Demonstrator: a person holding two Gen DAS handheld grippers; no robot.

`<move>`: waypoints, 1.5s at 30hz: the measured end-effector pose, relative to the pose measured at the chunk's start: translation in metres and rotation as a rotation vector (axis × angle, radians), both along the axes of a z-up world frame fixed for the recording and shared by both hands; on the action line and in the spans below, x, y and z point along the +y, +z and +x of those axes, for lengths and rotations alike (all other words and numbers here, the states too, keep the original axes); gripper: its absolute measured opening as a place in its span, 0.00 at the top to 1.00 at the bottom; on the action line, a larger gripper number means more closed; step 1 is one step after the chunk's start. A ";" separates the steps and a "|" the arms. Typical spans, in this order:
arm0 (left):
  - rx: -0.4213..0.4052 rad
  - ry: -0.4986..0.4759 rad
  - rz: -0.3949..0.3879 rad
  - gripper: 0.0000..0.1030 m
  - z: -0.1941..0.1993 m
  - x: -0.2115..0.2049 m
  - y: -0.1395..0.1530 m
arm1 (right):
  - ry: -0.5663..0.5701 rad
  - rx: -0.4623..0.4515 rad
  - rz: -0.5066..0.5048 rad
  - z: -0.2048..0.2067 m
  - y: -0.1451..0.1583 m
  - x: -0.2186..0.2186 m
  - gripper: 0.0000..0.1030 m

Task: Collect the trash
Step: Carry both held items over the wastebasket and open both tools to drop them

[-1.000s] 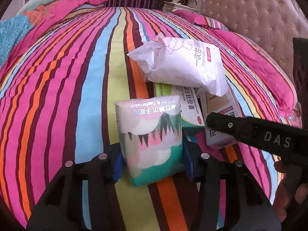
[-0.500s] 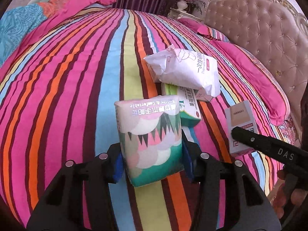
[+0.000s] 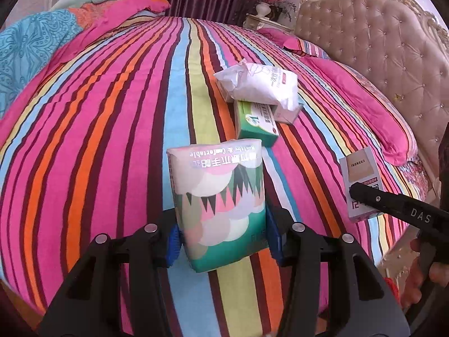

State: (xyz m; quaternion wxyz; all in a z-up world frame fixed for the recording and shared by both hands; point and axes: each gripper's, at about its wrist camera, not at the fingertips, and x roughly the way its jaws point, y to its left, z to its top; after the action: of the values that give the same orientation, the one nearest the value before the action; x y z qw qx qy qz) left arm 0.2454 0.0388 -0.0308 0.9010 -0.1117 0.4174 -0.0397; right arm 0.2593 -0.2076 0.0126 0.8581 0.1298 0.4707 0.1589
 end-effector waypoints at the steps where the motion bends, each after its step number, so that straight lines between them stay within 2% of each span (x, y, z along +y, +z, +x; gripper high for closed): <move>1: 0.001 -0.002 0.002 0.53 -0.007 0.000 0.001 | 0.003 -0.001 0.000 -0.005 0.000 0.000 0.68; 19: 0.050 -0.027 0.056 0.53 -0.117 -0.006 -0.007 | 0.042 -0.006 -0.030 -0.096 0.002 -0.008 0.68; 24: 0.074 -0.033 0.060 0.53 -0.141 -0.009 -0.015 | 0.031 0.020 -0.037 -0.114 -0.008 -0.013 0.68; 29: 0.132 -0.027 0.049 0.53 -0.164 -0.007 -0.032 | 0.025 0.048 -0.069 -0.132 -0.021 -0.018 0.68; 34: 0.230 -0.003 0.008 0.53 -0.184 0.000 -0.057 | 0.056 0.122 -0.058 -0.153 -0.040 -0.014 0.68; 37: 0.276 -0.023 -0.025 0.53 -0.191 -0.003 -0.068 | 0.101 0.177 -0.057 -0.166 -0.056 -0.003 0.68; 40: 0.298 -0.046 -0.029 0.53 -0.191 -0.008 -0.074 | 0.143 0.247 -0.056 -0.170 -0.075 0.007 0.68; 45: 0.397 -0.081 -0.029 0.53 -0.187 -0.019 -0.097 | 0.182 0.369 -0.022 -0.169 -0.099 0.016 0.68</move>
State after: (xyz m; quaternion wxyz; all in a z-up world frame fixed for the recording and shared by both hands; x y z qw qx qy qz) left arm 0.0580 0.0203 -0.1277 0.7970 -0.1136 0.5902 -0.0591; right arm 0.0900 -0.1919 -0.0859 0.7408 0.1040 0.6315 0.2042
